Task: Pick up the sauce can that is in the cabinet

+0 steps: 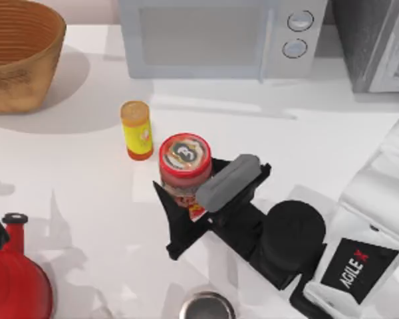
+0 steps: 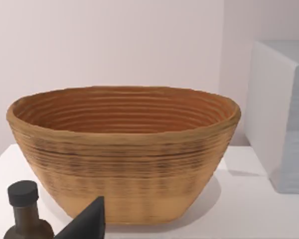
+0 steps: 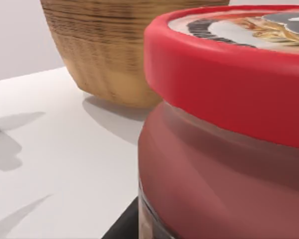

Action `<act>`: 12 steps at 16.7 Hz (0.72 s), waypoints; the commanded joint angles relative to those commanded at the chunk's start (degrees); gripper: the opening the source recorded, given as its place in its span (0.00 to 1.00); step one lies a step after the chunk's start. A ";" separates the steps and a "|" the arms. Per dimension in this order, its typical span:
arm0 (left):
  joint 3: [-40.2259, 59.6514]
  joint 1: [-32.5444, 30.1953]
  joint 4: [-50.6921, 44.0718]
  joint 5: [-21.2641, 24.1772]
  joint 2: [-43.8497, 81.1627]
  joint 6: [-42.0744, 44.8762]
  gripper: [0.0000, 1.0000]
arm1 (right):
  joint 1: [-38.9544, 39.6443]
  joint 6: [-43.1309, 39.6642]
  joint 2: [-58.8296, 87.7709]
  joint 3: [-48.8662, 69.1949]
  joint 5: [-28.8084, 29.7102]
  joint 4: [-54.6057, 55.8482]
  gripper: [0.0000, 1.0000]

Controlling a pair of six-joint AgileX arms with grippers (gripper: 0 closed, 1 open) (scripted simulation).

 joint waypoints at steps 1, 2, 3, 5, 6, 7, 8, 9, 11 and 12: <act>0.00 0.00 0.00 0.00 0.00 0.00 1.00 | -0.06 0.00 0.42 0.46 -0.04 -0.17 0.00; 0.00 0.00 0.00 0.00 0.00 0.00 1.00 | -0.06 0.00 0.44 0.48 -0.04 -0.18 0.00; 0.00 0.00 0.00 0.00 0.00 0.00 1.00 | -0.06 0.00 0.44 0.48 -0.04 -0.18 0.00; 0.00 0.00 0.00 0.00 0.00 0.00 1.00 | -0.06 0.00 0.44 0.48 -0.04 -0.18 0.08; 0.00 0.00 0.00 0.00 0.00 0.00 1.00 | -0.06 0.00 0.44 0.48 -0.04 -0.18 0.15; 0.00 0.00 0.00 0.00 0.00 0.00 1.00 | -0.06 0.00 0.44 0.48 -0.04 -0.18 0.23; 0.00 0.00 0.00 0.00 0.00 0.00 1.00 | -0.06 0.00 0.44 0.48 -0.04 -0.18 0.30; 0.00 0.00 0.00 0.00 0.00 0.00 1.00 | -0.06 0.00 0.44 0.48 -0.04 -0.18 0.38; 0.00 0.00 0.00 0.00 0.00 0.00 1.00 | -0.06 0.00 0.44 0.48 -0.04 -0.18 0.53; 0.00 0.00 0.00 0.00 0.00 0.00 1.00 | -0.06 0.00 0.44 0.48 -0.04 -0.18 0.60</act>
